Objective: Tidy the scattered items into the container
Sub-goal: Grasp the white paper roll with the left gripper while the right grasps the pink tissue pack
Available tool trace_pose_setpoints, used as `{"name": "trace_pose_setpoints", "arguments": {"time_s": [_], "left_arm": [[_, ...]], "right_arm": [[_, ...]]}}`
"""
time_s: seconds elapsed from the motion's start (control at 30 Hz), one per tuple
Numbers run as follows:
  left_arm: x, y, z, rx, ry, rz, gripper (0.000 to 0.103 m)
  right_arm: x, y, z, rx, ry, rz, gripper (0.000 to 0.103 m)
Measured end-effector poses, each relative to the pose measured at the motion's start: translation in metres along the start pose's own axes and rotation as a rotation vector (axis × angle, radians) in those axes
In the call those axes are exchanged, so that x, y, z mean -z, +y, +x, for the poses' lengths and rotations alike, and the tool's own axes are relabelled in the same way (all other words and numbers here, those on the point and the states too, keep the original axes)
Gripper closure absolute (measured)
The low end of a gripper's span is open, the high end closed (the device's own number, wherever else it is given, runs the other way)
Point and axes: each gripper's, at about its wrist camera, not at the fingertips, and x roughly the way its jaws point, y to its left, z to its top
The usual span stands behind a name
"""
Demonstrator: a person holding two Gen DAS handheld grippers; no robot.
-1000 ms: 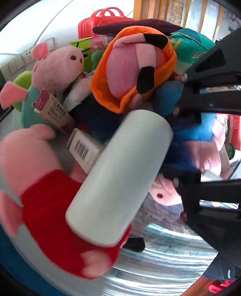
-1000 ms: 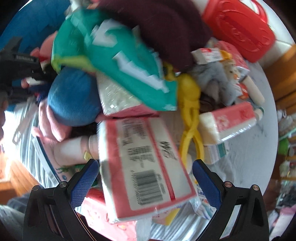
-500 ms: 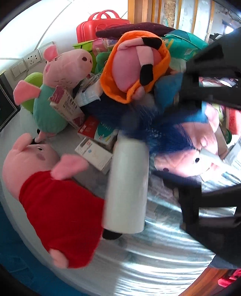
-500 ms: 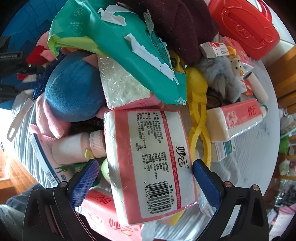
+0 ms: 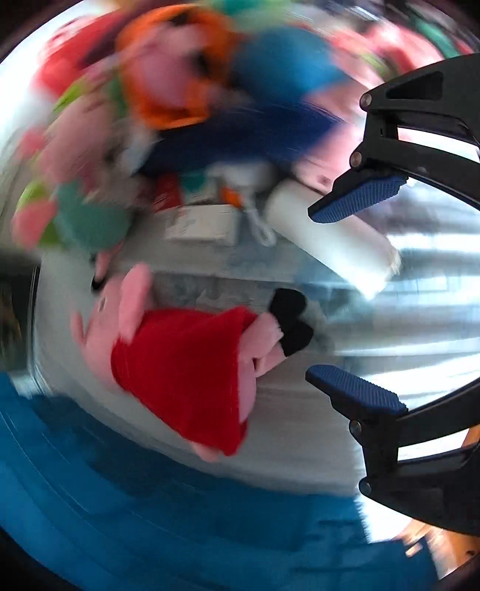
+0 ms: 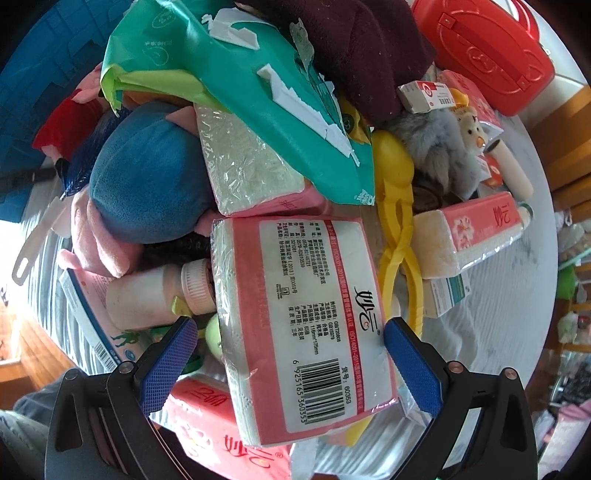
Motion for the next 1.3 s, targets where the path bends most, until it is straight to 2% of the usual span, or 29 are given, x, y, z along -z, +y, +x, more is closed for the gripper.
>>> {"name": "trace_pose_setpoints", "arguments": {"time_s": [0.13, 0.23, 0.33, 0.4, 0.57, 0.83, 0.9, 1.0, 1.17, 1.3], "left_arm": [[0.012, -0.017, 0.009, 0.052, 0.035, 0.156, 0.024], [0.015, -0.021, 0.025, 0.124, 0.057, 0.162, 0.024], [0.014, -0.019, 0.036, 0.099, 0.069, 0.158, 0.026], [0.013, -0.014, 0.042, 0.101, 0.106, 0.145, 0.050], [0.012, -0.003, 0.026, 0.093, 0.088, 0.143, 0.053], [0.022, 0.013, 0.007, 0.085, 0.077, 0.128, 0.054], [0.024, 0.018, 0.000, 0.086, 0.067, 0.121, 0.055], [0.027, 0.025, -0.006, 0.087, 0.064, 0.113, 0.056], [0.029, 0.037, -0.014, 0.089, 0.056, 0.093, 0.056], [0.027, 0.046, -0.042, 0.087, 0.015, 0.079, 0.057]], "right_arm": [[0.000, -0.001, 0.002, 0.008, 0.003, -0.003, 0.000], [-0.001, -0.002, 0.003, 0.012, 0.006, 0.000, 0.000], [0.000, -0.005, 0.004, 0.009, 0.008, 0.021, 0.001], [0.002, -0.006, 0.006, 0.006, 0.008, 0.027, 0.000], [0.005, -0.010, 0.008, 0.010, -0.004, 0.051, 0.001], [0.008, 0.001, 0.027, 0.104, 0.012, -0.034, 0.004], [0.009, -0.003, 0.022, 0.096, -0.010, 0.001, 0.014], [0.013, -0.010, 0.015, 0.080, -0.024, 0.035, 0.021], [0.020, -0.019, -0.002, 0.076, -0.055, 0.064, 0.023], [0.020, -0.019, -0.033, 0.051, -0.105, 0.094, 0.023]]}}
